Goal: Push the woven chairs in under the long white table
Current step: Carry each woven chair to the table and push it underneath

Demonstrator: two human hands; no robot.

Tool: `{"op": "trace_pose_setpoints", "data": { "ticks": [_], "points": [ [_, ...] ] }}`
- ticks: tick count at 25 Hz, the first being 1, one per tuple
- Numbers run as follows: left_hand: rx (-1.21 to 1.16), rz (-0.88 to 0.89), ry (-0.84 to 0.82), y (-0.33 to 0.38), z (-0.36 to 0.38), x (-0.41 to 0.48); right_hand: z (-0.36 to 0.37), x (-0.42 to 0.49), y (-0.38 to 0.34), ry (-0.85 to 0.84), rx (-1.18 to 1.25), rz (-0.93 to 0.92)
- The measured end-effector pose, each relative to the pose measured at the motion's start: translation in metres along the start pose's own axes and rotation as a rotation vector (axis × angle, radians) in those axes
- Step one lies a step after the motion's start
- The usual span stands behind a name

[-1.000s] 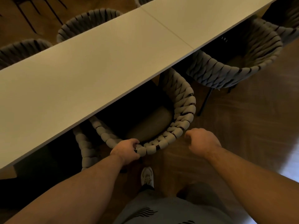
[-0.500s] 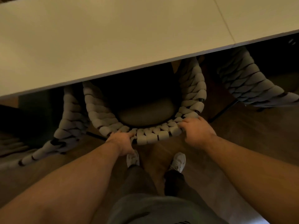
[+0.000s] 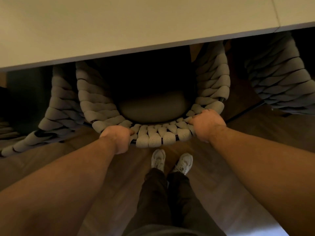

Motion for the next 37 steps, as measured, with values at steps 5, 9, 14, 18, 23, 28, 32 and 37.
{"op": "trace_pose_setpoints", "data": {
  "ticks": [5,9,14,18,23,28,32,37],
  "points": [
    [-0.030,0.037,0.056,0.016,0.004,-0.006,0.017,-0.020,0.005,0.000,0.072,0.069],
    [-0.006,0.107,0.080,0.043,0.003,-0.012,0.050,-0.044,0.012,-0.076,0.132,0.127],
    [0.036,0.166,0.116,0.076,-0.024,-0.003,0.074,-0.052,0.041,-0.108,0.162,0.169],
    [0.058,0.142,0.135,0.093,-0.053,0.015,0.074,-0.042,0.076,-0.087,0.154,0.180],
    [0.044,0.081,0.097,0.105,-0.063,0.022,0.070,-0.034,0.099,-0.080,0.097,0.144],
    [0.044,0.027,0.105,0.110,-0.067,0.022,0.066,-0.036,0.106,-0.024,0.110,0.122],
    [0.049,0.005,0.136,0.116,-0.066,0.016,0.072,-0.043,0.105,0.019,0.137,0.130],
    [0.039,-0.025,0.126,0.118,-0.074,0.023,0.066,-0.036,0.117,0.038,0.135,0.106]
  ]
}}
Point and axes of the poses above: each hand's wrist, its own x-axis towards the middle knuckle, its own z-axis out of the palm, y = z × x, the point moved 6 cm from there along x, towards the middle knuckle, and after that the axes turned 1 degree about -y, right-handed, at the moved point
